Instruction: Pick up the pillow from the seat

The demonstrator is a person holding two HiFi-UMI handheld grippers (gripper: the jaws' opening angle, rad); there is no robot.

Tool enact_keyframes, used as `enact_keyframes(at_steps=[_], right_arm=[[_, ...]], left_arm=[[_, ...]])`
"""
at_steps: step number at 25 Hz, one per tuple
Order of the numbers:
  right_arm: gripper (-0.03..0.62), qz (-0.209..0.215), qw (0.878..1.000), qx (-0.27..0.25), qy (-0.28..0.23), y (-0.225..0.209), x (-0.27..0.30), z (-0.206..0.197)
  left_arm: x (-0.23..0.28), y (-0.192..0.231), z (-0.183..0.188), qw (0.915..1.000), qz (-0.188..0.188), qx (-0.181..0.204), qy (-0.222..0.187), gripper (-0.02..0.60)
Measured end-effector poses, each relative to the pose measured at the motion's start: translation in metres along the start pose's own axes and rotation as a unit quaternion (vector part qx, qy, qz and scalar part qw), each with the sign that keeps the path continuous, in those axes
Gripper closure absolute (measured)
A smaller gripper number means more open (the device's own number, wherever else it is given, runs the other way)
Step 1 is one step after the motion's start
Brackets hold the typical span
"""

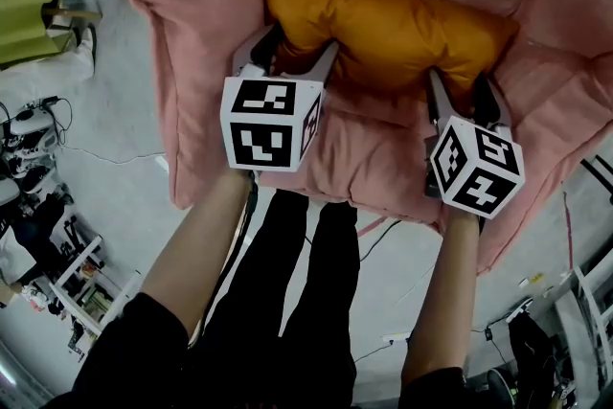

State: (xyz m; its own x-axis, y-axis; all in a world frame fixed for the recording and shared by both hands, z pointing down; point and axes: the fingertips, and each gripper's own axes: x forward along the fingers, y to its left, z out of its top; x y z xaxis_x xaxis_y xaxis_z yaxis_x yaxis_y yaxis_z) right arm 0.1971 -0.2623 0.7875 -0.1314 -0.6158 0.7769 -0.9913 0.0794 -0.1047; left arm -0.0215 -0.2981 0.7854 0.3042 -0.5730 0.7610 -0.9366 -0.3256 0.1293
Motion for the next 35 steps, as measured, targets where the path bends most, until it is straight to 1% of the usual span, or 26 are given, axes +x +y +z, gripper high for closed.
enact_keyframes(at_steps=[3, 6, 9, 12, 16, 21, 28, 35], right_arm=[[0.266, -0.002, 1.0, 0.0, 0.008, -0.004, -0.003, -0.003], [0.274, 0.001, 1.0, -0.002, 0.018, -0.006, -0.005, -0.006], [0.315, 0.003, 1.0, -0.007, 0.02, -0.002, -0.002, -0.007], [0.355, -0.001, 1.0, -0.014, 0.014, 0.003, 0.0, -0.006], [0.381, -0.005, 1.0, -0.021, 0.003, 0.009, -0.005, -0.004], [0.396, -0.01, 1.0, -0.024, -0.008, 0.013, -0.014, -0.005], [0.399, -0.021, 0.999, -0.029, -0.031, 0.016, -0.029, 0.0], [0.402, -0.027, 0.998, -0.025, -0.054, 0.017, -0.055, 0.009]], left_arm=[[-0.001, -0.006, -0.001, 1.0, 0.005, 0.005, -0.001, 0.258], [-0.001, -0.013, -0.003, 0.9999, 0.006, 0.013, 0.001, 0.279], [0.001, -0.013, -0.005, 0.9997, 0.006, 0.024, 0.002, 0.317], [0.001, -0.012, -0.006, 0.9997, -0.001, 0.023, 0.008, 0.362], [-0.005, -0.01, -0.004, 0.9997, -0.005, 0.025, 0.003, 0.405], [-0.016, -0.01, -0.004, 0.9994, 0.0, 0.031, -0.014, 0.426], [-0.029, -0.01, 0.002, 0.9988, 0.0, 0.038, -0.032, 0.434], [-0.052, -0.018, 0.017, 0.9968, 0.002, 0.057, -0.055, 0.434]])
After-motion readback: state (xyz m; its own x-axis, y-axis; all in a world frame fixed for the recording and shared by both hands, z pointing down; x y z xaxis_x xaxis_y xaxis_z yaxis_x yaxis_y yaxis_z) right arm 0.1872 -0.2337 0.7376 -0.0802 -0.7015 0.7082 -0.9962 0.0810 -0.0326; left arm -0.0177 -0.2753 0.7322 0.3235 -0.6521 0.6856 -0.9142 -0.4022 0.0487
